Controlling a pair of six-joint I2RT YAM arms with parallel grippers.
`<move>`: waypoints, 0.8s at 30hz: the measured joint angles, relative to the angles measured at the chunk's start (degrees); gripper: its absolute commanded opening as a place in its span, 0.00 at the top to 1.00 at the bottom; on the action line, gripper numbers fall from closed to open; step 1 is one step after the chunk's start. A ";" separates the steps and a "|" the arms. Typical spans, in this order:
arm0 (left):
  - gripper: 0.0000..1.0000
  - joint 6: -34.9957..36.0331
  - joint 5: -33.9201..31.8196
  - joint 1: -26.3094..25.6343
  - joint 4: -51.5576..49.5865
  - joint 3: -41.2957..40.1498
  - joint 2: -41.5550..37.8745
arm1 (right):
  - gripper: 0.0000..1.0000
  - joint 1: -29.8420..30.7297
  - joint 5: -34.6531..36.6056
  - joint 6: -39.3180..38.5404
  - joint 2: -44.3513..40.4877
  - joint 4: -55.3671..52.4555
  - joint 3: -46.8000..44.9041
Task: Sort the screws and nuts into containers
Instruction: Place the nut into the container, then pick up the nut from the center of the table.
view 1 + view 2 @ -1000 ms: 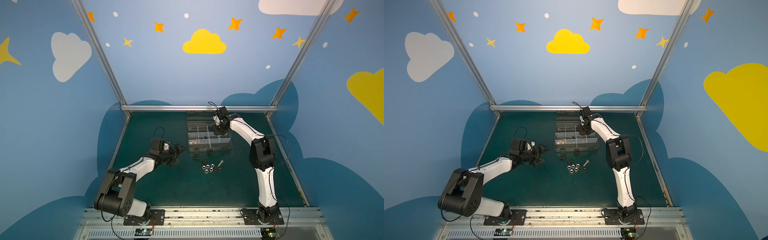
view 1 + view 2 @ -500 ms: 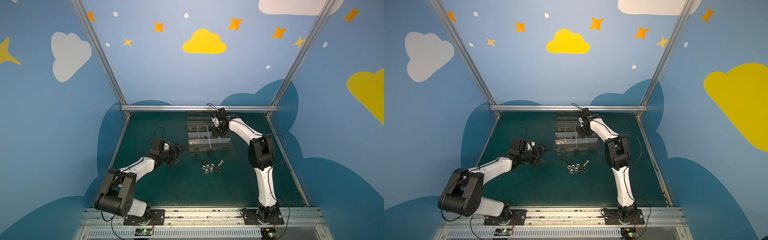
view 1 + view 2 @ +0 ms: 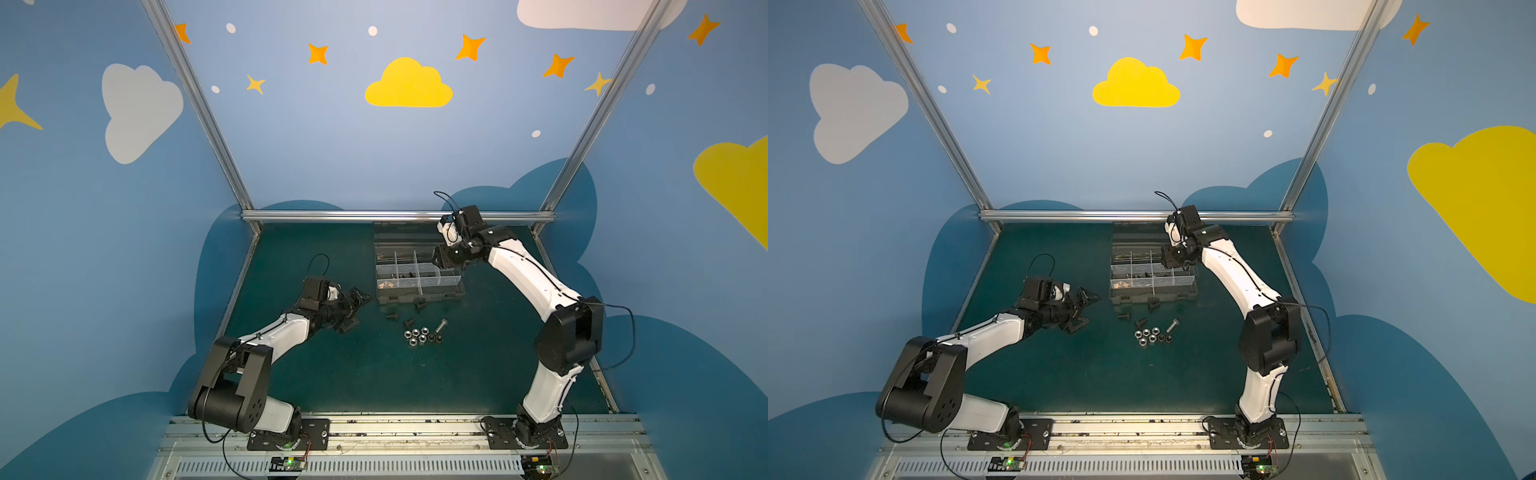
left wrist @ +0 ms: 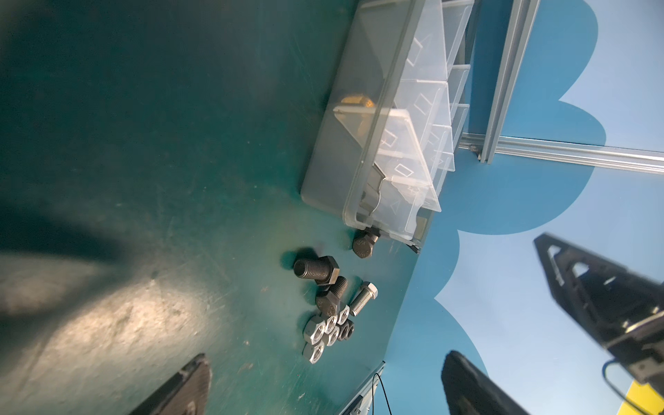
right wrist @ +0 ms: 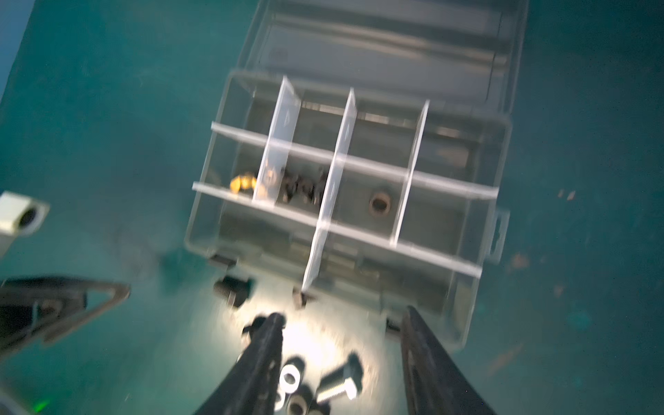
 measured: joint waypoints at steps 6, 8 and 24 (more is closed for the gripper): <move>0.00 0.24 0.00 0.00 -0.37 0.11 0.00 | 0.47 0.48 -4.17 1.62 -5.60 0.11 -15.63; 0.00 0.37 0.00 0.00 -0.42 0.17 0.02 | 0.47 0.66 -5.09 1.99 -6.62 0.17 -19.50; 0.00 0.33 0.15 0.00 -0.28 0.33 0.55 | 0.46 6.95 -5.05 5.79 -6.82 4.15 -32.35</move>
